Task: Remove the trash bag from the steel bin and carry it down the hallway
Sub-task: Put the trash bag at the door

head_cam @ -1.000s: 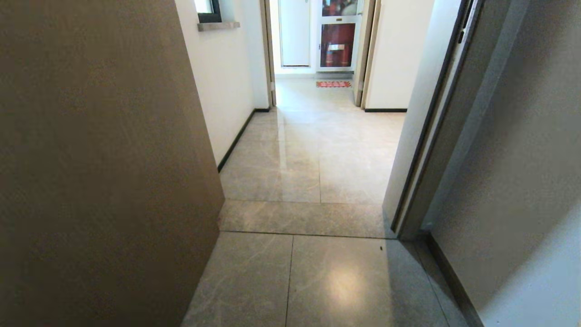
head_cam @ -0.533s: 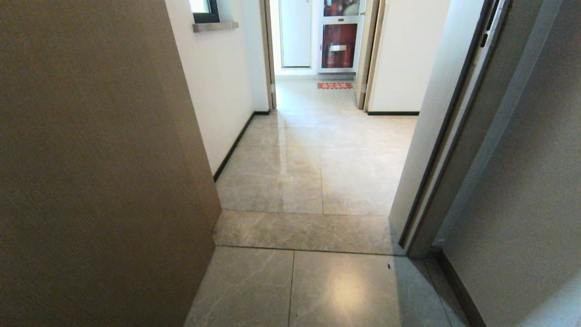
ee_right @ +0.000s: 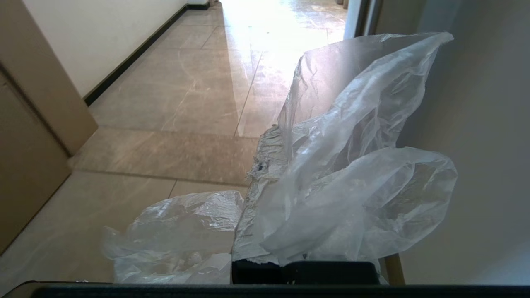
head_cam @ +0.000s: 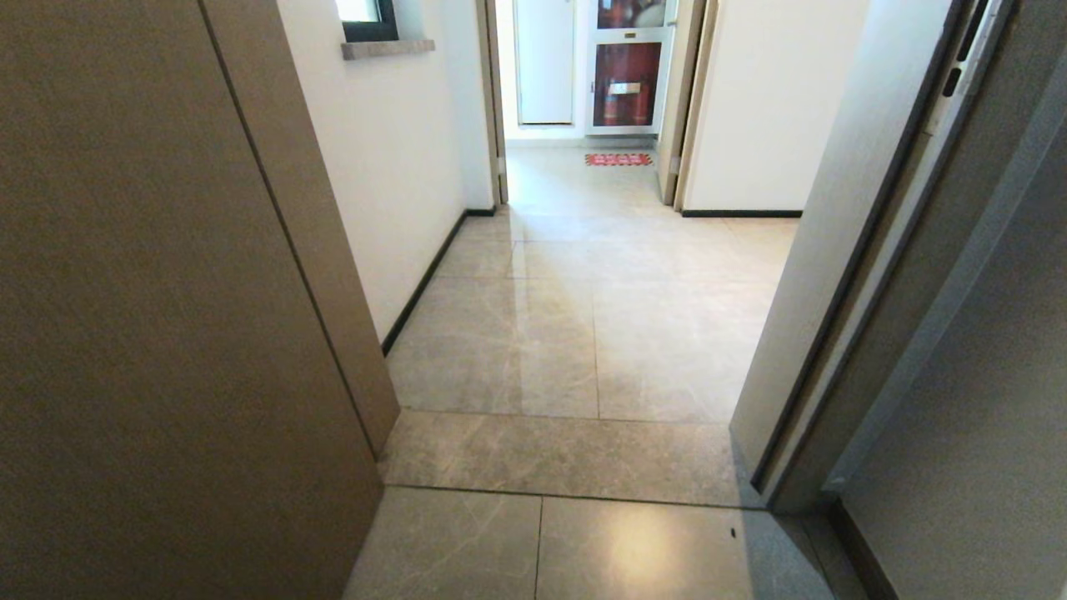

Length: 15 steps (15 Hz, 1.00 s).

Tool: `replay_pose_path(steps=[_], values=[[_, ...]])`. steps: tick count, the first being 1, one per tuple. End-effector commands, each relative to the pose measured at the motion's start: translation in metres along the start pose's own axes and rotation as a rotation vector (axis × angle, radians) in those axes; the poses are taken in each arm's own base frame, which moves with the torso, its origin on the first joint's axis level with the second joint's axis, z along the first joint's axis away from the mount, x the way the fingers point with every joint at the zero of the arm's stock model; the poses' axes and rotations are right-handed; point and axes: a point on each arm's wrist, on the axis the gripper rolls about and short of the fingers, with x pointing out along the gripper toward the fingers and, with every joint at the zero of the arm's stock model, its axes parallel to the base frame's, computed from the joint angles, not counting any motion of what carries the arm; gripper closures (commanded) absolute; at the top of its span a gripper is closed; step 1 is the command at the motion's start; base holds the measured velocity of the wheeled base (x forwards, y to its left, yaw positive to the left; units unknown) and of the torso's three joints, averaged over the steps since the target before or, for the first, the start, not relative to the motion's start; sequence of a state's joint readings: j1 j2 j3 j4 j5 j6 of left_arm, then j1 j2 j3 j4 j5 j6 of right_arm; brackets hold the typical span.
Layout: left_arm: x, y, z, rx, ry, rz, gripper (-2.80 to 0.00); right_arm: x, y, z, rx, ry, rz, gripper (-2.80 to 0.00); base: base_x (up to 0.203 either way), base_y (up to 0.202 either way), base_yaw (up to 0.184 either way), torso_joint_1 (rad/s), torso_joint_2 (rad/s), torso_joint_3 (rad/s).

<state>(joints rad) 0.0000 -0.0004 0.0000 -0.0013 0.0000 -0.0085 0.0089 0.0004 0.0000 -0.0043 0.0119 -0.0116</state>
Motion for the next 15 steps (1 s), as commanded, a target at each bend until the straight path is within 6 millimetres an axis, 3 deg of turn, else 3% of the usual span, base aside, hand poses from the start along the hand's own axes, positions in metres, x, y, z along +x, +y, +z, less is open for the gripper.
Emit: replay_pose_path(steps=[1, 15], values=[[0.0000, 0.0000, 0.0000, -0.001, 0.000, 0.000, 0.00, 0.0001, 0.0000, 0.0001, -0.001, 0.001, 0.002, 0.00, 0.193, 0.000, 0.000, 0.001, 0.01, 0.001], [-0.0001, 0.0000, 0.0000, -0.001, -0.001, 0.000, 0.00, 0.0001, 0.0000, 0.0001, -0.001, 0.001, 0.002, 0.00, 0.191, 0.000, 0.001, 0.001, 0.00, 0.002]])
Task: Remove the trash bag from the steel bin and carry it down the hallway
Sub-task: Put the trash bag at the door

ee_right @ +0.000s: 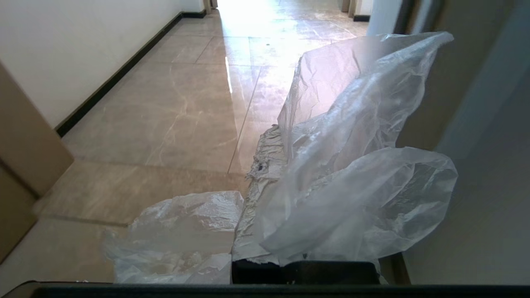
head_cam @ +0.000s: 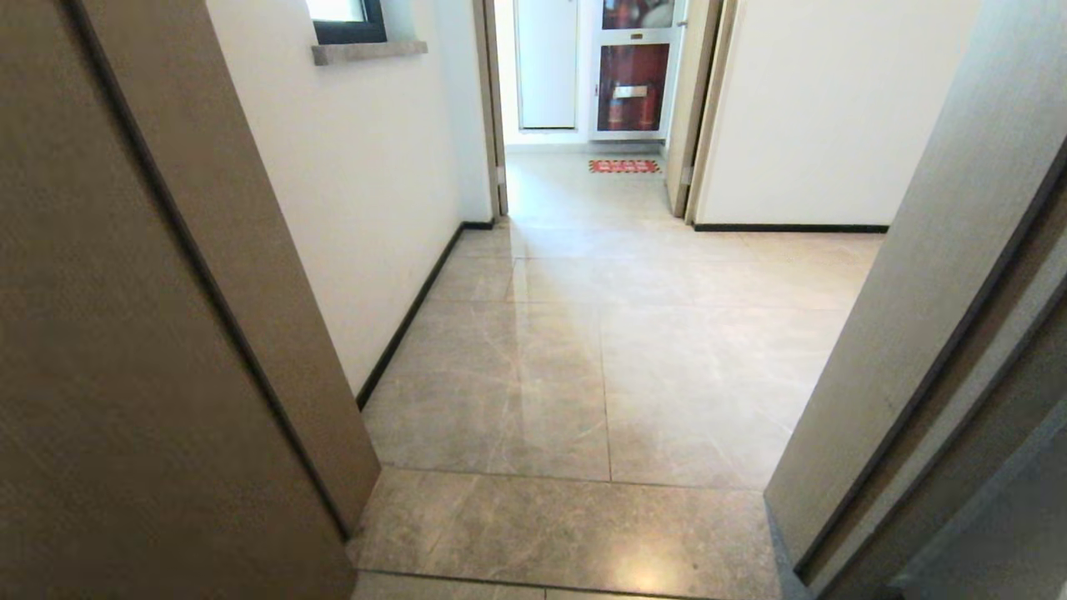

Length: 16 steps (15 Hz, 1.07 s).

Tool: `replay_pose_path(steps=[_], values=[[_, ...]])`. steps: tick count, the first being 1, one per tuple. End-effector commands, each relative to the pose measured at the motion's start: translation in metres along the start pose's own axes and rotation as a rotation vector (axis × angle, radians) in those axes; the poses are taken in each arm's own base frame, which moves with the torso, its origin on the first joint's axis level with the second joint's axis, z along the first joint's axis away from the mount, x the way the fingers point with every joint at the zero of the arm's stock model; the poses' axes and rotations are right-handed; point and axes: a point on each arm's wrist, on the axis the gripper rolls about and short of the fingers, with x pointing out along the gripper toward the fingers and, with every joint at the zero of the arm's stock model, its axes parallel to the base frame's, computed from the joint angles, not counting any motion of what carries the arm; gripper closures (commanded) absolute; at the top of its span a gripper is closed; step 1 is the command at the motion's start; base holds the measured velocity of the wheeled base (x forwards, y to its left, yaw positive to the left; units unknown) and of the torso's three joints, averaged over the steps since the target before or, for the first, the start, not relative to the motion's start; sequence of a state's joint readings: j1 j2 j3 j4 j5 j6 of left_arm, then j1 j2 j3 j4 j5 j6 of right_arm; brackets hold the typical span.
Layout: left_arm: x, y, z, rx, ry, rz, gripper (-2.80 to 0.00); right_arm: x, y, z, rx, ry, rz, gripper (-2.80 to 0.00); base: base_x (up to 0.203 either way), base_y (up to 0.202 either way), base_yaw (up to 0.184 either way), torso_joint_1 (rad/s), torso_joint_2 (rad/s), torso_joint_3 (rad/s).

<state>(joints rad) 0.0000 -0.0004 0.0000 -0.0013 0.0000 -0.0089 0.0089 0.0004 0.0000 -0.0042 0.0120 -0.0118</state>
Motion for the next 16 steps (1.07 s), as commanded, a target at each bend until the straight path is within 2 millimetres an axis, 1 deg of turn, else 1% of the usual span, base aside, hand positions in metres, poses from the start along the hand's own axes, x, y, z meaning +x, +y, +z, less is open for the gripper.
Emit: replay_pose_path(steps=[1, 16], values=[[0.0000, 0.0000, 0.0000, 0.000, -0.001, 0.001, 0.00, 0.0001, 0.0000, 0.0001, 0.000, 0.001, 0.001, 0.00, 0.192, 0.000, -0.001, 0.001, 0.01, -0.005], [0.0000, 0.0000, 0.0000, 0.000, 0.000, 0.000, 0.00, 0.0001, 0.0000, 0.0001, 0.000, 0.001, 0.001, 0.00, 0.192, 0.000, 0.001, 0.003, 0.00, 0.002]])
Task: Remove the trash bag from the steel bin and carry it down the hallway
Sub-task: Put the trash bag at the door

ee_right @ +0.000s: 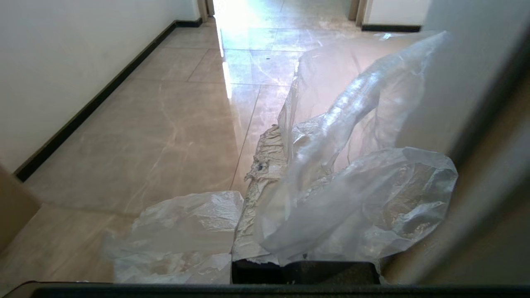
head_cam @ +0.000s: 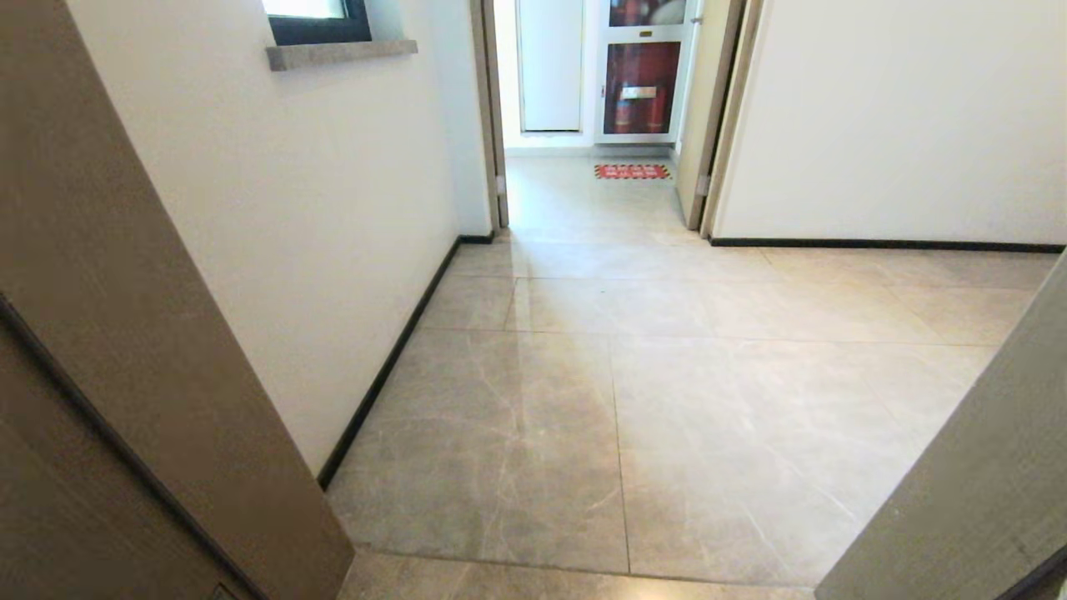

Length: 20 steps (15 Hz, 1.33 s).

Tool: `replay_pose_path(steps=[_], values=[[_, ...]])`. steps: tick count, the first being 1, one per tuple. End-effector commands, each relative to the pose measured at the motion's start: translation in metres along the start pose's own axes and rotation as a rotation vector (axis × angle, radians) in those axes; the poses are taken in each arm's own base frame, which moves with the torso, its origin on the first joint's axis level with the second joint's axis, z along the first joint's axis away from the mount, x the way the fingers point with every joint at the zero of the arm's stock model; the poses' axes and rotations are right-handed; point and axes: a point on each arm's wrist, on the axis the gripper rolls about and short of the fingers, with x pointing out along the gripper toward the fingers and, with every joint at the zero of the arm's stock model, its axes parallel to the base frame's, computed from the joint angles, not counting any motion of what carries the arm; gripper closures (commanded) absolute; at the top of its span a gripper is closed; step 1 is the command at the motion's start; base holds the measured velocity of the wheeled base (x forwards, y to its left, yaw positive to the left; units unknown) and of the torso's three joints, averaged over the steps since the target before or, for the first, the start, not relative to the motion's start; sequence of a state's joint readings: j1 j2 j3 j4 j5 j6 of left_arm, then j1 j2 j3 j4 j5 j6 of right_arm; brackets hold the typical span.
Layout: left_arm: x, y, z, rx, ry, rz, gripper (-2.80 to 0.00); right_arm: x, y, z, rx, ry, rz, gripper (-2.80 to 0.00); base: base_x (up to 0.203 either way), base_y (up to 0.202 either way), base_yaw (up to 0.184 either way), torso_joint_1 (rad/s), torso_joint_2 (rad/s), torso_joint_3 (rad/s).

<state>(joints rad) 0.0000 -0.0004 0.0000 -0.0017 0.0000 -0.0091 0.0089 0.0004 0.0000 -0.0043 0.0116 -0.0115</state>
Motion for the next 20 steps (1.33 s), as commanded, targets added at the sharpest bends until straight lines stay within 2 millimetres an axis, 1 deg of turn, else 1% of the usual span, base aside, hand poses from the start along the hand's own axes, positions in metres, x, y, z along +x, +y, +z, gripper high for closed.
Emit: replay_pose_path(steps=[1, 20], values=[[0.0000, 0.0000, 0.0000, 0.000, 0.001, 0.000, 0.00, 0.0001, 0.0000, 0.0001, -0.001, 0.001, 0.002, 0.00, 0.191, 0.000, 0.001, -0.002, 0.00, 0.001], [-0.0001, 0.0000, 0.0000, 0.000, -0.001, 0.000, 0.00, 0.0001, 0.0000, 0.0001, -0.001, 0.001, 0.001, 0.00, 0.191, 0.000, 0.001, 0.002, 0.00, 0.003]])
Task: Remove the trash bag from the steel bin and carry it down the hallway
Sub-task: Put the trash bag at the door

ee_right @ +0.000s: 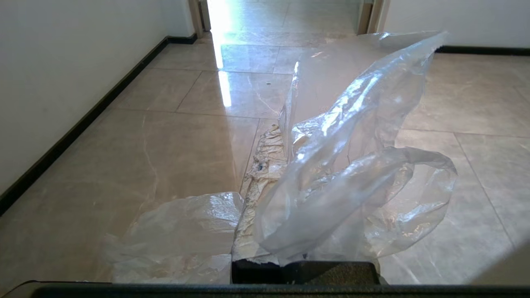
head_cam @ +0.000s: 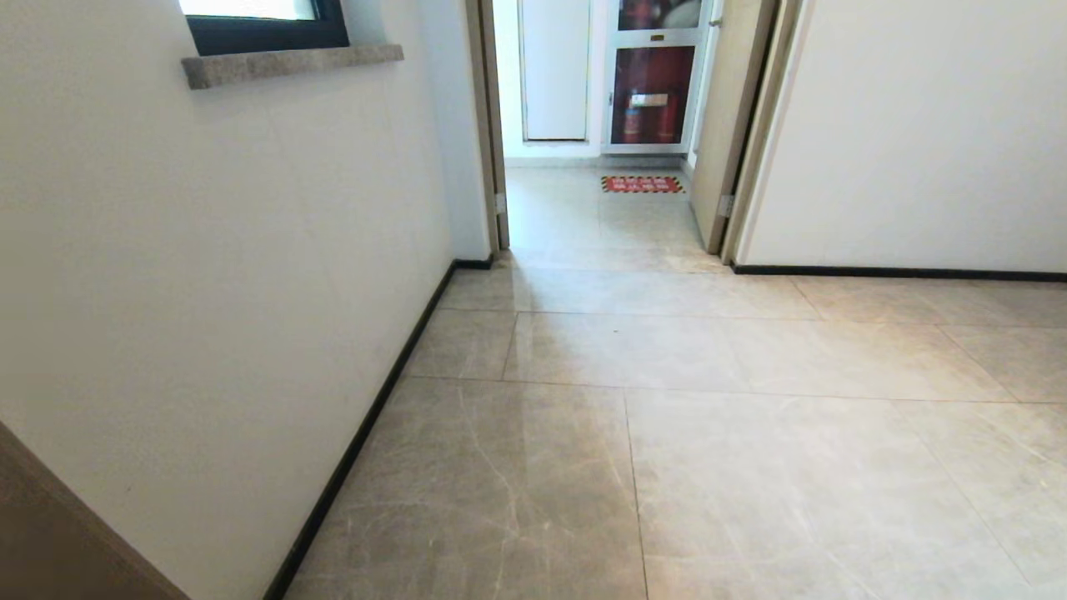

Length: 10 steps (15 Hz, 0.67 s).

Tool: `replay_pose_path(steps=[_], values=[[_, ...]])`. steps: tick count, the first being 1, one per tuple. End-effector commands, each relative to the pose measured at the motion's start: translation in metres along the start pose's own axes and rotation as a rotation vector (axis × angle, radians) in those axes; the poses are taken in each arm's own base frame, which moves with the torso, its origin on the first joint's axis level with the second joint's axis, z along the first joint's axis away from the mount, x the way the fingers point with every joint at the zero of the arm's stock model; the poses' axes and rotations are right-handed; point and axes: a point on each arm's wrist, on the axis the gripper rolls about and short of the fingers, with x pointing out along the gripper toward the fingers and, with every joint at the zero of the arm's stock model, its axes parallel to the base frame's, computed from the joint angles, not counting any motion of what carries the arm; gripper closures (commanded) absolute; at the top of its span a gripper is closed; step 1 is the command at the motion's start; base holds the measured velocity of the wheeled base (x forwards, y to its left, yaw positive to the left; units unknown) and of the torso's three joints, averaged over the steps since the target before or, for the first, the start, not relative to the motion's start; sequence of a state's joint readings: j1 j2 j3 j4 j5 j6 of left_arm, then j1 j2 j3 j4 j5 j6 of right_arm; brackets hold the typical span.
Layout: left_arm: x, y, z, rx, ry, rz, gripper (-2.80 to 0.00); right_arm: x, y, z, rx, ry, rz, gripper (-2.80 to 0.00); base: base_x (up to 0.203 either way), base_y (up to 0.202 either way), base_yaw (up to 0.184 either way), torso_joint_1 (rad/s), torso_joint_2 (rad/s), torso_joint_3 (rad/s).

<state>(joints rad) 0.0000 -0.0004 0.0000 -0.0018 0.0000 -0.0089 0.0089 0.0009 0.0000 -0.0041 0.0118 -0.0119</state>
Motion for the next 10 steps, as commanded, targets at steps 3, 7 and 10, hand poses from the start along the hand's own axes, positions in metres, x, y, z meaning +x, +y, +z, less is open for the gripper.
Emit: replay_pose_path(steps=[3, 7, 10], values=[[0.0000, 0.0000, 0.0001, 0.000, -0.001, 0.000, 0.00, 0.0001, 0.0000, 0.0001, 0.000, 0.000, 0.001, 0.00, 0.192, 0.000, 0.000, 0.004, 0.00, 0.001], [0.0000, 0.0000, 0.0000, 0.000, 0.001, 0.000, 0.00, 0.0001, 0.0000, 0.0001, 0.000, 0.000, 0.001, 0.00, 0.197, 0.000, 0.002, 0.001, 0.00, 0.005], [0.0000, 0.0000, 0.0000, 0.000, 0.001, 0.000, 0.00, 0.0001, 0.0000, 0.0001, 0.000, 0.000, 0.001, 0.00, 0.196, 0.000, 0.002, 0.004, 0.01, 0.002]])
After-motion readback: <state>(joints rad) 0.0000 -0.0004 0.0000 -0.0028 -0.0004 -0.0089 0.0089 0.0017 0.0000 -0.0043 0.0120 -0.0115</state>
